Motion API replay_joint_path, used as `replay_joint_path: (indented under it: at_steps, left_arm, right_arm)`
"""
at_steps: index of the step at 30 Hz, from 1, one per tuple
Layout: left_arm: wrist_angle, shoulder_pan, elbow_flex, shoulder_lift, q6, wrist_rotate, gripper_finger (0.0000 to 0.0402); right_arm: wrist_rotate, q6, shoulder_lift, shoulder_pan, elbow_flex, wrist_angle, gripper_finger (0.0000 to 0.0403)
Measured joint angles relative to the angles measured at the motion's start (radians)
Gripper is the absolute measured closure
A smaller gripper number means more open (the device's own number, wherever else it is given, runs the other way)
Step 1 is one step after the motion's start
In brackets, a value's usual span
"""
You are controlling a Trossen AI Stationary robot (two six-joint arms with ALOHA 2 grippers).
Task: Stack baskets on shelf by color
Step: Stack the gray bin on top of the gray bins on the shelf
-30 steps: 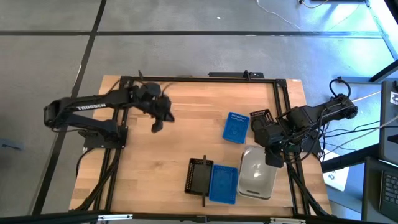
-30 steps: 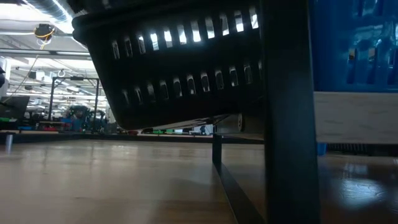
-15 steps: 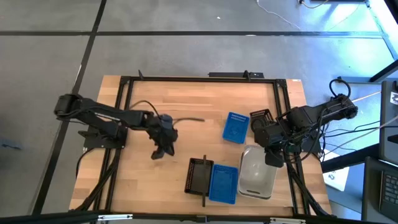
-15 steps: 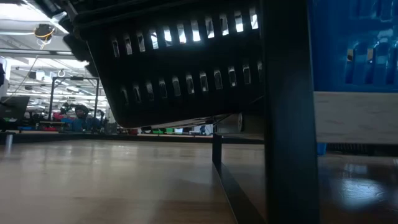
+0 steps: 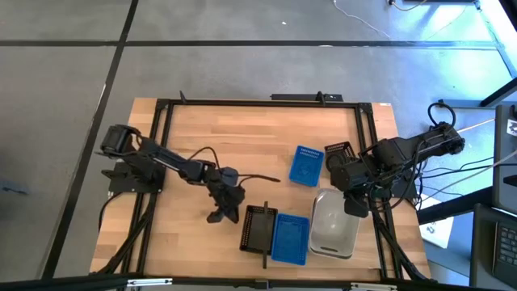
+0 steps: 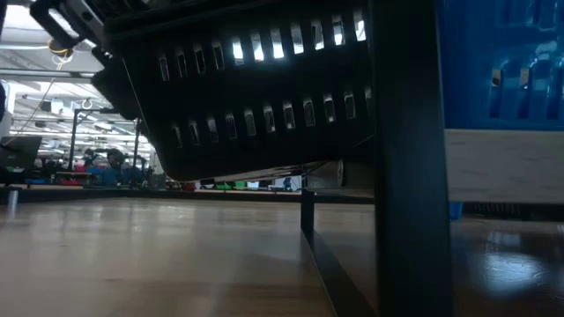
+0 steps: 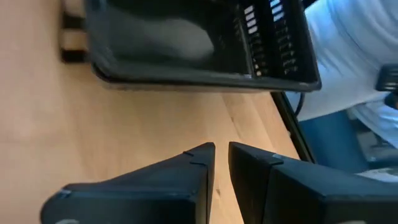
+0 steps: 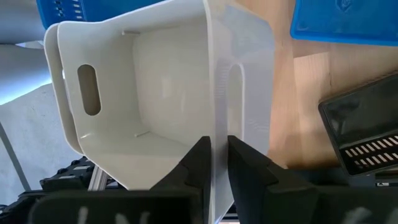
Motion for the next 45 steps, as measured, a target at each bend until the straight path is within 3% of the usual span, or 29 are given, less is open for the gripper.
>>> replay_joint_path:
  at_steps: [6, 11, 24, 33, 45]
  left_arm:
    - [0.021, -0.004, 0.048, 0.055, 0.000, 0.021, 0.0363]
    - [0.020, -0.004, 0.091, 0.057, 0.046, 0.022, 0.0363]
    - [0.019, -0.004, 0.134, 0.059, 0.108, -0.008, 0.0363]
    - [0.116, -0.004, 0.198, 0.180, 0.083, 0.046, 0.0363]
    - [0.085, 0.008, 0.230, 0.187, 0.100, 0.043, 0.0363]
  right_arm:
    - [0.000, -0.007, 0.000, 0.000, 0.000, -0.005, 0.0354]
    - [-0.048, -0.049, 0.000, -0.001, 0.000, -0.009, 0.0354]
    - [-0.054, -0.048, 0.000, 0.000, 0.000, -0.087, 0.0354]
    - [-0.113, -0.051, -0.002, 0.000, 0.011, -0.089, 0.0353]
    - [-0.078, -0.055, -0.021, 0.000, 0.094, -0.091, 0.0353]
